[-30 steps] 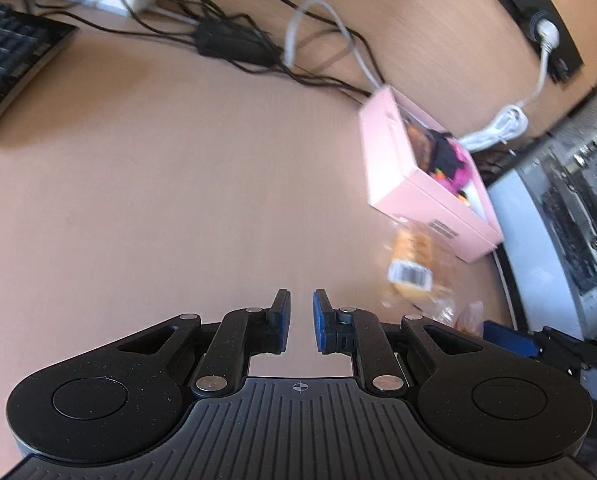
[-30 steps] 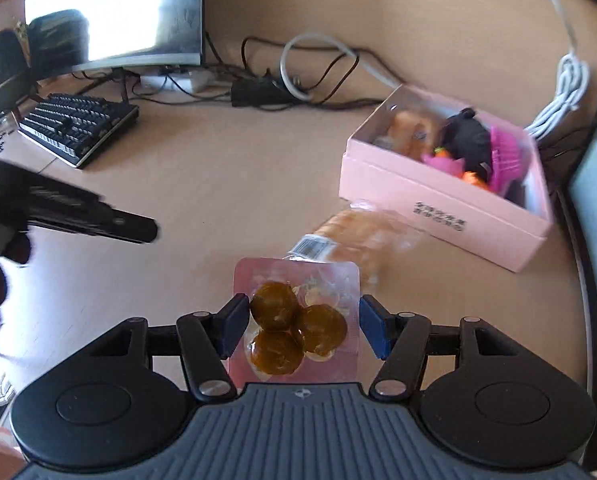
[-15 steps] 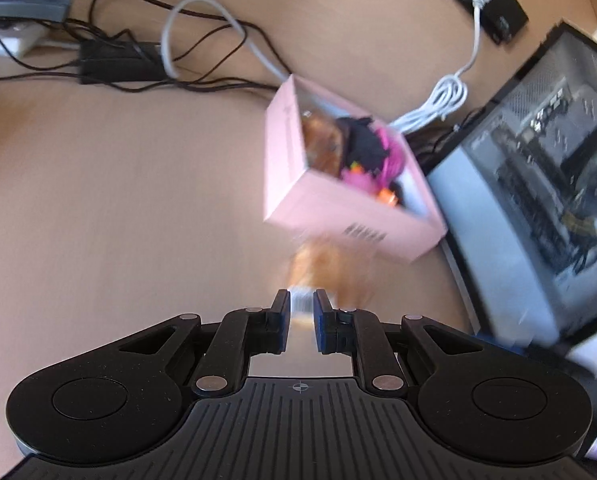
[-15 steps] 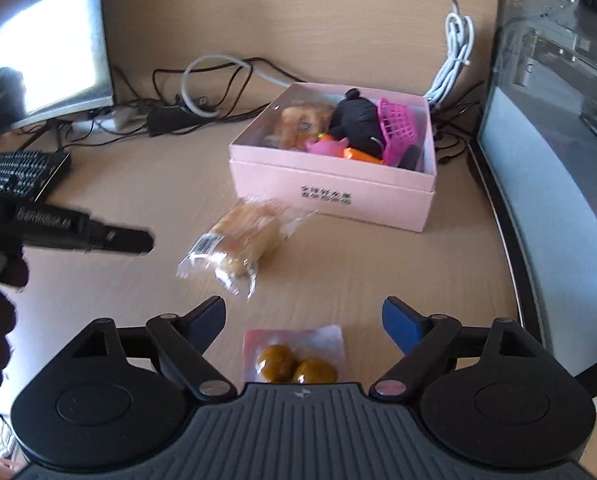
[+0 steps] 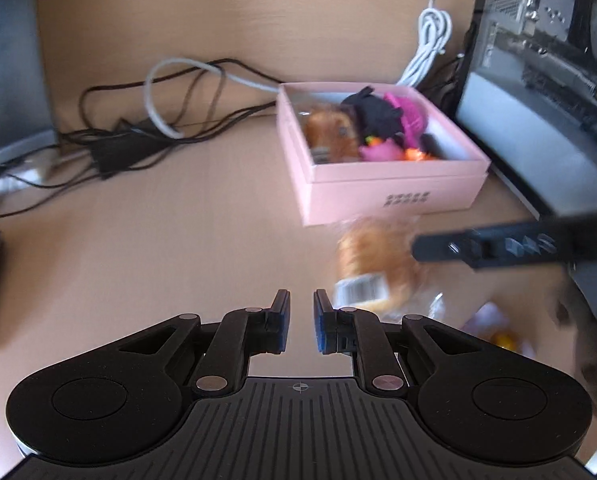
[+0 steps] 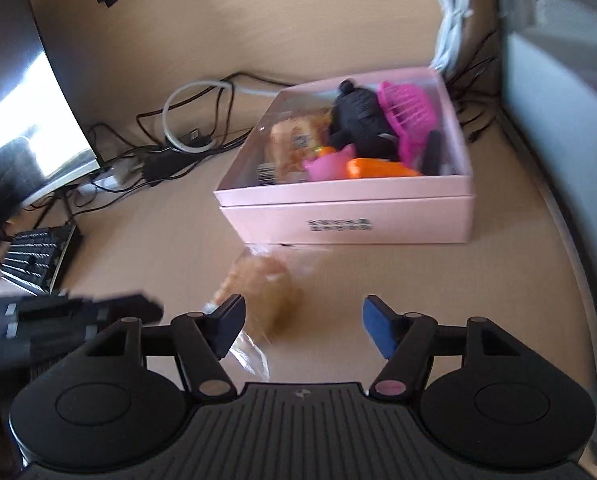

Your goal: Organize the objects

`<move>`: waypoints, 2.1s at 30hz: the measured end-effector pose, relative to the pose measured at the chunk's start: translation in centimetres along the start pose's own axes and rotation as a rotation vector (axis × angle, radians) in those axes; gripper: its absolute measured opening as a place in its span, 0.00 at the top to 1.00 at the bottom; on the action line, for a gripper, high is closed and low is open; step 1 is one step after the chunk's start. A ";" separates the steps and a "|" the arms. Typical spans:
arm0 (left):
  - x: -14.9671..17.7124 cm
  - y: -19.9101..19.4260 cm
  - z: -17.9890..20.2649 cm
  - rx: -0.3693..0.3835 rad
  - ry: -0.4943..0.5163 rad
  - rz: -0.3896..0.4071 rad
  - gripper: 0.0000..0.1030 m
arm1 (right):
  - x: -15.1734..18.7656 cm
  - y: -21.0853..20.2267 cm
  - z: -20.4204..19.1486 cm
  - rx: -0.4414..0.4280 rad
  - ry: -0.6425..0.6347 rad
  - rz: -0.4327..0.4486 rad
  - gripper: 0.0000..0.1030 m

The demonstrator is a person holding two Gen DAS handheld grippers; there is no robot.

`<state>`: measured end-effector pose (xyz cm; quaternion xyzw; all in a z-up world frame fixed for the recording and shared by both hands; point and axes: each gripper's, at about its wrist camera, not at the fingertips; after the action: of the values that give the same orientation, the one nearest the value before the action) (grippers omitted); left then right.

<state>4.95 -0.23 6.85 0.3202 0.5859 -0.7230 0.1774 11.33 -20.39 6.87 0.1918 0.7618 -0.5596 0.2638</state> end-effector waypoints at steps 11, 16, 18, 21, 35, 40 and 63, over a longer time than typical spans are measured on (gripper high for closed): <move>2.7 -4.1 -4.6 -0.096 -0.129 0.001 0.85 | 0.3 4.0 -6.5 -0.090 -0.145 -0.053 0.60; 4.3 -4.5 -6.5 -0.058 -0.149 -0.035 0.85 | 2.3 2.8 -9.8 -0.154 -0.246 -0.076 0.58; 5.0 -4.2 -6.6 -0.036 -0.141 -0.066 0.85 | 2.6 1.6 -9.7 -0.146 -0.266 -0.046 0.37; 5.9 -3.4 -5.9 0.001 -0.110 -0.109 0.85 | 2.9 -0.3 -8.6 -0.079 -0.288 0.034 0.22; 6.3 -0.9 -0.2 0.185 0.054 -0.183 0.80 | 6.7 -2.6 0.5 0.302 -0.188 0.073 0.08; 5.8 -0.5 1.9 0.161 0.133 -0.209 0.79 | 7.5 -3.1 1.0 0.319 -0.167 0.078 0.06; 0.2 1.0 -4.0 0.065 -0.602 -0.057 0.16 | 7.4 -4.0 2.3 0.316 -0.092 0.093 0.04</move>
<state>6.40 3.40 5.55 0.0803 0.4924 -0.8084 0.3124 3.59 -23.85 4.77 0.2401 0.6419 -0.6678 0.2905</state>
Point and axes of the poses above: each gripper's, at about its wrist camera, not at the fingertips, and y roughly the way its jaws point, z to its right, x to its underside, and after that the axes turned 7 degrees about x, right-handed
